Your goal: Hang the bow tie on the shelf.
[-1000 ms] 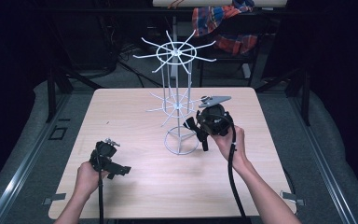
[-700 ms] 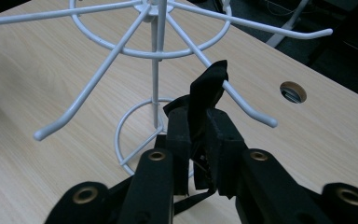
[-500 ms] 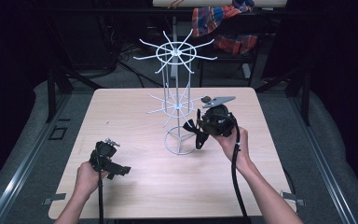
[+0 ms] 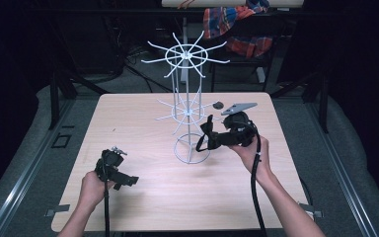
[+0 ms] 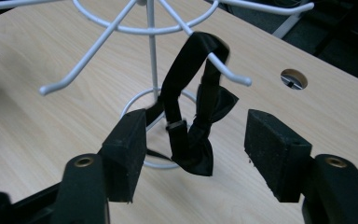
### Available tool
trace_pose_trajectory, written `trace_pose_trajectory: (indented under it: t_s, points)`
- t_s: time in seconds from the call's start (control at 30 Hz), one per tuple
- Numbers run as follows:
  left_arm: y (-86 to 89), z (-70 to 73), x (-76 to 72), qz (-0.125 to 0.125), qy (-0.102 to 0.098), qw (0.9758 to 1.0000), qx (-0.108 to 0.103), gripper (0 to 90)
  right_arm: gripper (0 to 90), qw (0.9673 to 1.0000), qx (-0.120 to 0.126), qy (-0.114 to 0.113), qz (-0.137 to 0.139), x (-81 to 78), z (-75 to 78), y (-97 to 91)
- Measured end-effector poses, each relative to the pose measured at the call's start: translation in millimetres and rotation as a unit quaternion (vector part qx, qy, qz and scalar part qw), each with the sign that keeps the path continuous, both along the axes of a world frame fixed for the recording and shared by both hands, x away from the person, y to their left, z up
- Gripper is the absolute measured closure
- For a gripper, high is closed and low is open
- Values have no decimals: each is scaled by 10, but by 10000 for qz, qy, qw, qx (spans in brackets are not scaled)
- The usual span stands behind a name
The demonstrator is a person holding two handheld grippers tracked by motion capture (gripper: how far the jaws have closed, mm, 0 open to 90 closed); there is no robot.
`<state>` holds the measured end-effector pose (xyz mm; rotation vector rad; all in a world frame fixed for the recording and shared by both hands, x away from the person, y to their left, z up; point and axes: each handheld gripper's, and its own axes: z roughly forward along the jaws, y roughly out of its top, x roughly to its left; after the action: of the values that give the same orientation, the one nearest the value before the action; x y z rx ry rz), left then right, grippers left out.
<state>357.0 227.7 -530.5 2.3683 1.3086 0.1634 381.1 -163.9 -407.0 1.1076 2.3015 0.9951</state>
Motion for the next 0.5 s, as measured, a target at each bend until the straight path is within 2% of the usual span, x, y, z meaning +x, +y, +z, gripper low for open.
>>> trace_pose_trajectory:
  t_s: [0.07, 0.13, 0.33, 0.5]
  points:
    - [-1, 0, 0, 4, -2, 10000, 1, 1, 324, 10000, 3, 6, 18, -22, -1, -26]
    - [-3, 0, 1, -15, -10, 10000, 6, 1, 284, 9999, -45, 106, 86, -42, 1, -55]
    - [-9, -2, 4, -28, 1, 10000, 11, 1, 213, 9994, -105, 141, 284, -116, -30, -157]
    - [-7, -3, 5, -39, 5, 10000, 14, 2, 183, 9987, -146, 285, 408, -175, -57, -287]
